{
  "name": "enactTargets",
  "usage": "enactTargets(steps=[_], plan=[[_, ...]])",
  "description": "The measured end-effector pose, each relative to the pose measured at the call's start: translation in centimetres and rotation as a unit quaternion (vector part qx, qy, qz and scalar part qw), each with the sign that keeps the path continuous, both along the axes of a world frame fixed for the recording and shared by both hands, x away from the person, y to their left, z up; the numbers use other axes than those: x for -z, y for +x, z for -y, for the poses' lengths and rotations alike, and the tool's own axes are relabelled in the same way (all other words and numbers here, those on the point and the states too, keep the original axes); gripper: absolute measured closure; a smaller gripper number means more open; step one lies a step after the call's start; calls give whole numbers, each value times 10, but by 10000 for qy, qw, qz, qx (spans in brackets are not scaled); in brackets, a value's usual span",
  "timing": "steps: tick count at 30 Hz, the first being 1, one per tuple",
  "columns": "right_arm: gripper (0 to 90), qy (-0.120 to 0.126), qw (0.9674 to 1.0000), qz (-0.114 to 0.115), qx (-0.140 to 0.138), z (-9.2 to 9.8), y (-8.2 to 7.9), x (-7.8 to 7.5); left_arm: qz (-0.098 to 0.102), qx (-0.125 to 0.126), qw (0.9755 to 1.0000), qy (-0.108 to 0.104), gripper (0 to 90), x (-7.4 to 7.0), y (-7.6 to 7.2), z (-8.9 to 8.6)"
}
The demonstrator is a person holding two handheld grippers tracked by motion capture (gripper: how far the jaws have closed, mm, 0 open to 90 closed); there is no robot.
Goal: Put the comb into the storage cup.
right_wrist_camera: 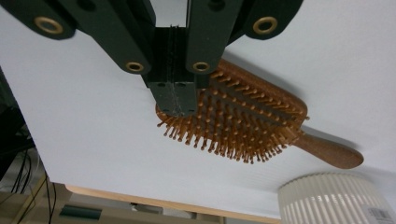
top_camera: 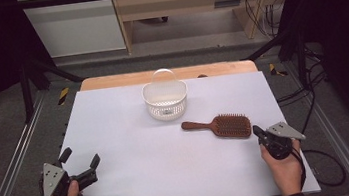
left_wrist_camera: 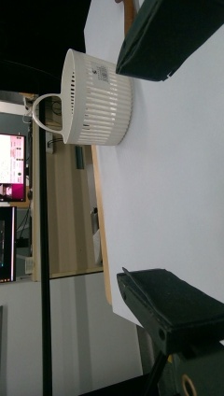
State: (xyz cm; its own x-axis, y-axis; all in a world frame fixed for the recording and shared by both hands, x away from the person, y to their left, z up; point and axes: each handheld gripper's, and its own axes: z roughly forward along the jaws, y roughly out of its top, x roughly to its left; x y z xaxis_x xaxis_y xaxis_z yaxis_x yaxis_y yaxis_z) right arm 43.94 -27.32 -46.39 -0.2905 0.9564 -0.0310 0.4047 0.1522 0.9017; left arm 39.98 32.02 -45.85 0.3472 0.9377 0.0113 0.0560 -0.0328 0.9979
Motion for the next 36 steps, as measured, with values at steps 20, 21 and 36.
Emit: enactTargets(steps=[20, 21, 36], plan=[[900, -114, 9964, -832, 87, 13, 41, 3, 4, -29, 10000, -5, 26, -1, -1, -2], [900, -96, 9961, -868, 86, 12, 43, 4, -2, -30, 10000, -3, 26, 0, -1, -1], [900, -75, 9935, -1137, 63, 12, 63, 9, -8, -28, 10000, 6, 26, 0, -1, -2]])
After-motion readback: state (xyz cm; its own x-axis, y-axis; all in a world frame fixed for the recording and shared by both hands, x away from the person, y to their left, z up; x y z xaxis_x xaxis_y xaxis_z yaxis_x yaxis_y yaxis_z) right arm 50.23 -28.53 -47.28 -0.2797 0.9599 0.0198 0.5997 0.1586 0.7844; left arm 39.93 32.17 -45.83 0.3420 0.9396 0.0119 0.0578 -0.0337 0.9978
